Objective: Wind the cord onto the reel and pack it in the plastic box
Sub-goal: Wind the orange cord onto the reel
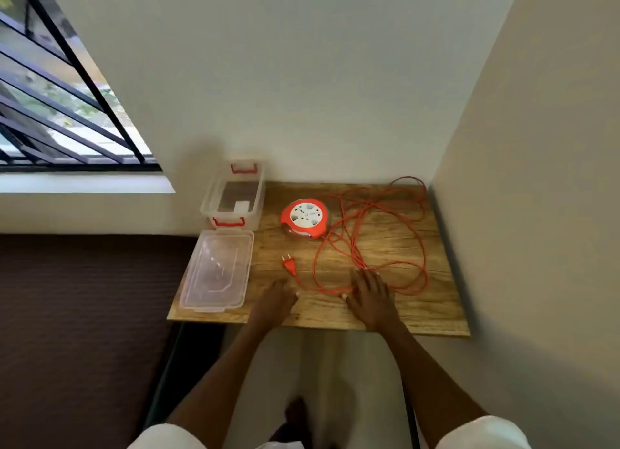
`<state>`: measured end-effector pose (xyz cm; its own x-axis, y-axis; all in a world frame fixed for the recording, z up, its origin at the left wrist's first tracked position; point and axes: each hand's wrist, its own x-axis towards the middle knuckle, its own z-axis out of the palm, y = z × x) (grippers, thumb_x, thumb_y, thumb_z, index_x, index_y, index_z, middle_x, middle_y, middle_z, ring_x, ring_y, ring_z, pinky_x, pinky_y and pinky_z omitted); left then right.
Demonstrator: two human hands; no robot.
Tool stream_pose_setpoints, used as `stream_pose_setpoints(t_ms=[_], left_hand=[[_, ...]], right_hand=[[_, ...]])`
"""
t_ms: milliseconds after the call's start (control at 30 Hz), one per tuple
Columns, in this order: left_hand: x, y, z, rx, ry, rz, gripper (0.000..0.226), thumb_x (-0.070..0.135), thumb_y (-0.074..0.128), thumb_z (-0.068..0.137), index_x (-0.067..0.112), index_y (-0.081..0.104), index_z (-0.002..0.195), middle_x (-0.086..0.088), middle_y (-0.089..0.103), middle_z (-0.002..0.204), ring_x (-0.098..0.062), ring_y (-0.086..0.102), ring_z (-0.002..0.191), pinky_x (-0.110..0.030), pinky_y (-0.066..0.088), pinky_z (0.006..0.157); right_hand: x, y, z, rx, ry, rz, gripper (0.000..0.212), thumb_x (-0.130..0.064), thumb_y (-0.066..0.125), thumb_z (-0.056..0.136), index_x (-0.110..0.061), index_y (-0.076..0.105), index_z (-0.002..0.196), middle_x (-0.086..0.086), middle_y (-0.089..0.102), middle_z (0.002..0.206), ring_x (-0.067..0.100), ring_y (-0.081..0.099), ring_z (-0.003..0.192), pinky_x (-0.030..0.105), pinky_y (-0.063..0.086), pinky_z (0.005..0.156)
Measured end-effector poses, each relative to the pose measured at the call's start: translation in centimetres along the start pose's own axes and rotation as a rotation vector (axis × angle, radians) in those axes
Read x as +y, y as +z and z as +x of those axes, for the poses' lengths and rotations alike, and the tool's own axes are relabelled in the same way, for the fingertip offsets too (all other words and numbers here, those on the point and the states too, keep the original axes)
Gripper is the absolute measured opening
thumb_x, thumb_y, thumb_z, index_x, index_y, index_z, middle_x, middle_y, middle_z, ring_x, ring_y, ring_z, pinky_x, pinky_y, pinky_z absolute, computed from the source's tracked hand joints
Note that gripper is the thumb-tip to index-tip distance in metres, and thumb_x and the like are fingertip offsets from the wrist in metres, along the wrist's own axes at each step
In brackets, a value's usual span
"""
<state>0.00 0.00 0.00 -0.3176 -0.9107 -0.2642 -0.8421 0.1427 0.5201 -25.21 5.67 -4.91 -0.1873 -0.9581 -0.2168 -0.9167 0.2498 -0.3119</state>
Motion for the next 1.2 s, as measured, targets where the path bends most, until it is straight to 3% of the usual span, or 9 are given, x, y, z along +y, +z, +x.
stream_pose_setpoints(t_ms=[133,267,400,567,633,767,933,1067,1200], left_hand=[[0.3,-0.6,2.8,-0.052,0.07,-0.1,0.041,0.031,0.055,0.099,0.011,0.057,0.134,-0.009,0.056,0.14,-0.028,0.053,0.128,-0.024,0.036,0.096],[0.5,-1.8,7.7,0.031,-0.041,-0.164,0.041,0.033,0.049,0.102,0.013,0.051,0.138,-0.006,0.052,0.144,-0.025,0.05,0.131,-0.035,0.038,0.105],[1.1,-3.3,12.7,0.174,0.004,-0.197,0.03,0.02,0.051,0.1,0.006,0.062,0.123,-0.014,0.064,0.127,-0.032,0.06,0.115,-0.039,0.048,0.097],[-1.7,-2.0,21.4,0.177,-0.226,-0.334,0.075,0.07,0.036,0.081,0.014,0.057,0.127,-0.011,0.066,0.121,-0.031,0.066,0.106,-0.045,0.056,0.091],[-0.8,-2.4,22.5,0.165,-0.307,-0.424,0.086,0.076,0.044,0.078,0.011,0.051,0.133,-0.014,0.063,0.127,-0.034,0.064,0.109,-0.047,0.055,0.091],[1.9,-3.4,23.3,0.126,-0.407,-0.539,0.065,0.044,0.069,0.088,-0.001,0.055,0.133,-0.021,0.061,0.131,-0.036,0.062,0.114,-0.032,0.049,0.083],[2.7,-3.6,24.4,0.052,-0.583,-0.961,0.054,0.017,0.075,0.087,-0.005,0.055,0.132,-0.019,0.062,0.129,-0.034,0.062,0.116,-0.033,0.051,0.073],[2.7,-3.8,25.2,0.03,-0.568,-1.156,0.056,0.019,0.076,0.085,0.002,0.055,0.134,-0.018,0.064,0.13,-0.033,0.064,0.113,-0.038,0.058,0.074],[3.3,-4.5,25.0,0.148,-0.507,-1.161,0.059,0.023,0.075,0.086,0.006,0.052,0.137,-0.012,0.064,0.129,-0.03,0.064,0.114,-0.029,0.055,0.066]], right_hand=[[-0.1,-0.1,2.5,-0.023,0.008,-0.041,0.079,-0.065,0.037,0.097,-0.03,0.006,0.16,0.009,0.005,0.168,0.033,-0.001,0.154,0.057,0.004,0.12],[-0.6,-0.9,5.9,-0.007,0.003,-0.052,0.083,-0.07,0.038,0.093,-0.031,0.009,0.16,0.01,0.0,0.167,0.035,-0.003,0.153,0.058,-0.001,0.119],[-1.2,-1.2,8.9,-0.046,-0.099,-0.067,0.081,-0.067,0.04,0.093,-0.032,0.009,0.16,0.006,-0.005,0.168,0.032,-0.006,0.154,0.059,-0.002,0.12],[-2.3,-2.0,12.5,-0.059,-0.193,-0.063,0.088,-0.071,0.018,0.081,-0.03,0.016,0.159,0.004,0.005,0.168,0.03,-0.001,0.154,0.053,0.003,0.12],[-2.5,-1.8,13.7,-0.037,-0.185,-0.097,0.085,-0.067,0.016,0.084,-0.027,0.021,0.158,0.006,0.014,0.167,0.034,0.008,0.153,0.055,0.007,0.119],[-1.6,-1.0,15.2,-0.05,-0.122,-0.144,0.067,-0.061,0.024,0.095,-0.032,0.027,0.155,0.002,0.024,0.165,0.038,0.018,0.151,0.061,0.013,0.118],[0.6,-1.0,15.5,0.004,-0.098,-0.206,0.058,-0.059,0.035,0.098,-0.041,0.029,0.153,-0.003,0.033,0.16,0.038,0.031,0.145,0.06,0.024,0.114],[2.1,-1.7,15.6,0.021,-0.054,-0.228,0.06,-0.063,0.032,0.098,-0.039,0.03,0.153,-0.001,0.035,0.159,0.038,0.031,0.144,0.06,0.025,0.113],[4.1,-2.6,15.2,0.008,-0.019,-0.233,0.067,-0.068,0.027,0.096,-0.035,0.028,0.155,0.001,0.027,0.163,0.04,0.023,0.148,0.061,0.02,0.115]])
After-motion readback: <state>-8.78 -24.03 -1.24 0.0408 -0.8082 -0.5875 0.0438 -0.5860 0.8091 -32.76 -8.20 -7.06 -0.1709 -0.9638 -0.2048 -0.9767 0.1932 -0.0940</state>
